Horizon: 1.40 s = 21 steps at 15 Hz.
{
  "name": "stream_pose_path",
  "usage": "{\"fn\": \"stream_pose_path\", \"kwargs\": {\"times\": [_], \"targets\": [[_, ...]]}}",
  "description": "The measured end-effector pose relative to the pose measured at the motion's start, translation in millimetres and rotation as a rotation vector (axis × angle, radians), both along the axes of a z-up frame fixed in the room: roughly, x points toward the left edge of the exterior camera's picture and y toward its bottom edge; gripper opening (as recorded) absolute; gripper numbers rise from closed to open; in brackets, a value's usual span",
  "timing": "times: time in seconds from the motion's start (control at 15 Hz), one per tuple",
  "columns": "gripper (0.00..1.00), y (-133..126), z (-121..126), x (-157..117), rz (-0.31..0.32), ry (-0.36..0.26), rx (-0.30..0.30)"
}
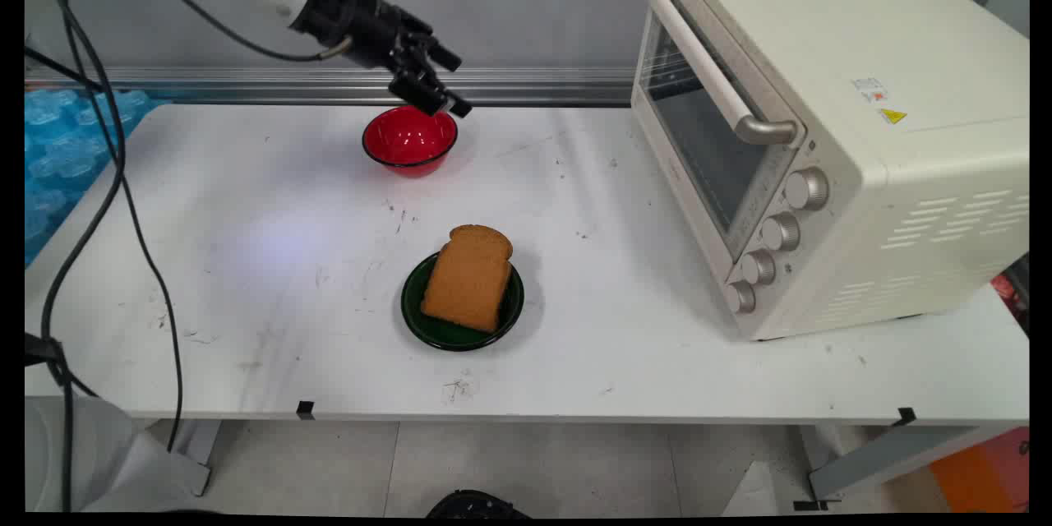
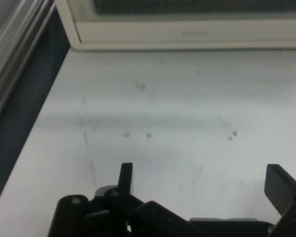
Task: Open the oven
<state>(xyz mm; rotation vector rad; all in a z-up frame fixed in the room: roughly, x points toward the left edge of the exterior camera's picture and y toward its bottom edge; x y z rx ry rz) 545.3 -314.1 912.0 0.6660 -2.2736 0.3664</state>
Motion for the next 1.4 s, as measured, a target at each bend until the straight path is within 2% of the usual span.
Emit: {"fn": "stream_pose_path", "kwargs": {"times": [0.67, 0.73, 1.4], "targets": [[1.0, -24.5, 35.1, -36.3, -0.007, 0.056, -0.047], [0.0, -27.0, 37.4, -40.2, -0.008, 0.064, -0.052], [0.0, -50.1, 49.6, -75.5, -0.006, 0.131, -0.08]]}}
